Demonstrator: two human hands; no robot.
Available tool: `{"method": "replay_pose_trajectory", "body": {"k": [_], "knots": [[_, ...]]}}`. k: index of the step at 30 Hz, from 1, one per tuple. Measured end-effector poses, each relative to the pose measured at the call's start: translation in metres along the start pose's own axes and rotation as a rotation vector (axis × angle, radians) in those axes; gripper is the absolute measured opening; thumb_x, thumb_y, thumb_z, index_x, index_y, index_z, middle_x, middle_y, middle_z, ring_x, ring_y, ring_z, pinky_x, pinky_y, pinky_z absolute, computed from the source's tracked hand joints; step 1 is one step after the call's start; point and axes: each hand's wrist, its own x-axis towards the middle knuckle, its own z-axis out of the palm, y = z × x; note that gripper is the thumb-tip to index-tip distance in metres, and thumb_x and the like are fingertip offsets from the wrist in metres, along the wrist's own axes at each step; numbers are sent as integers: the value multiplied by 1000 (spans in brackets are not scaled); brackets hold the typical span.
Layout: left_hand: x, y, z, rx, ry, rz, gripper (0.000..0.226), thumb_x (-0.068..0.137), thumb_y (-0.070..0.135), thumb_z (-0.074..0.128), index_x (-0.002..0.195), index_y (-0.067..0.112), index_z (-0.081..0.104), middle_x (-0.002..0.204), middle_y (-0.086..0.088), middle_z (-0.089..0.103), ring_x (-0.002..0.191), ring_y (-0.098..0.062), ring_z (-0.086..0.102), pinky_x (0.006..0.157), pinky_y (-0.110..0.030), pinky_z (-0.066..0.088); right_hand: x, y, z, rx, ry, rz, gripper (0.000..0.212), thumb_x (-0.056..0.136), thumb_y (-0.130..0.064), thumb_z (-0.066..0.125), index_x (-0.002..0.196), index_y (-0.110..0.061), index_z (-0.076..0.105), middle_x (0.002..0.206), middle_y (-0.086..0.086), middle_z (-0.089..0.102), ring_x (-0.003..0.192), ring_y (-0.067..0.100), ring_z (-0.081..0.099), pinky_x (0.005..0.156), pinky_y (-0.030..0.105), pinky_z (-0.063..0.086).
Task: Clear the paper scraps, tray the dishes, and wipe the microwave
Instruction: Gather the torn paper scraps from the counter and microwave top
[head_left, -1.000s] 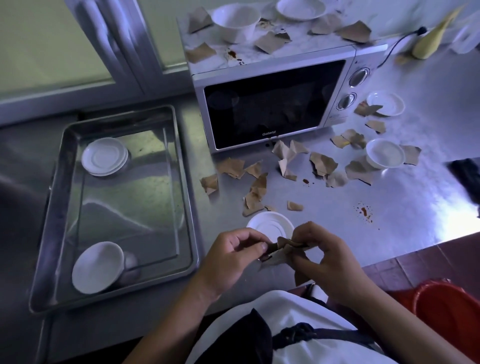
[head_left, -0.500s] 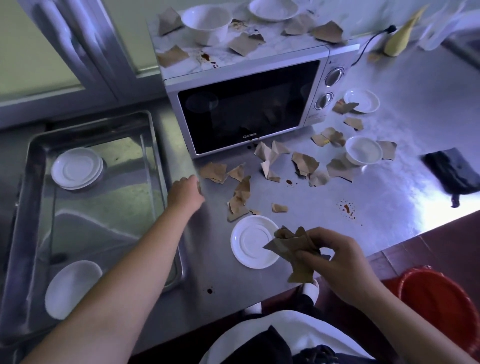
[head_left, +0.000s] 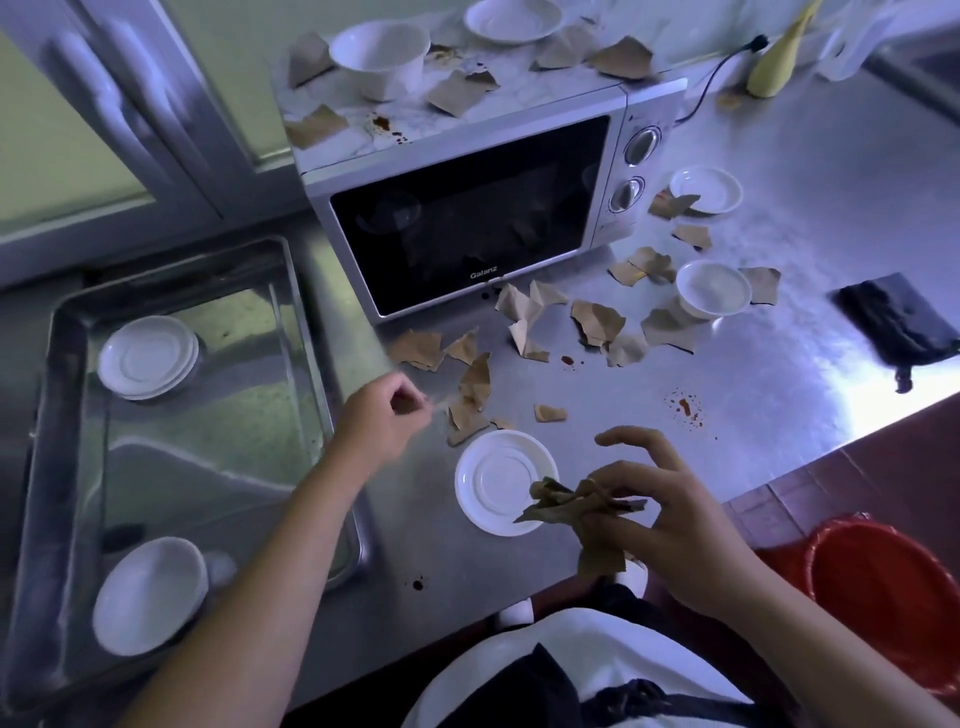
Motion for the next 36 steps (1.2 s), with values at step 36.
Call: {"method": "replay_pose_trajectory", "body": {"k": [36], "knots": [[60,-32,99,369,-31,-211,32,82,29,79,107,18,62,115,-8,59,100,-29,60,80,-39,52,-24,17,-20,-35,95,165,18,79,-3,79,90,-17,75,97,-7,65,87,16,64,77,40,54]]}}
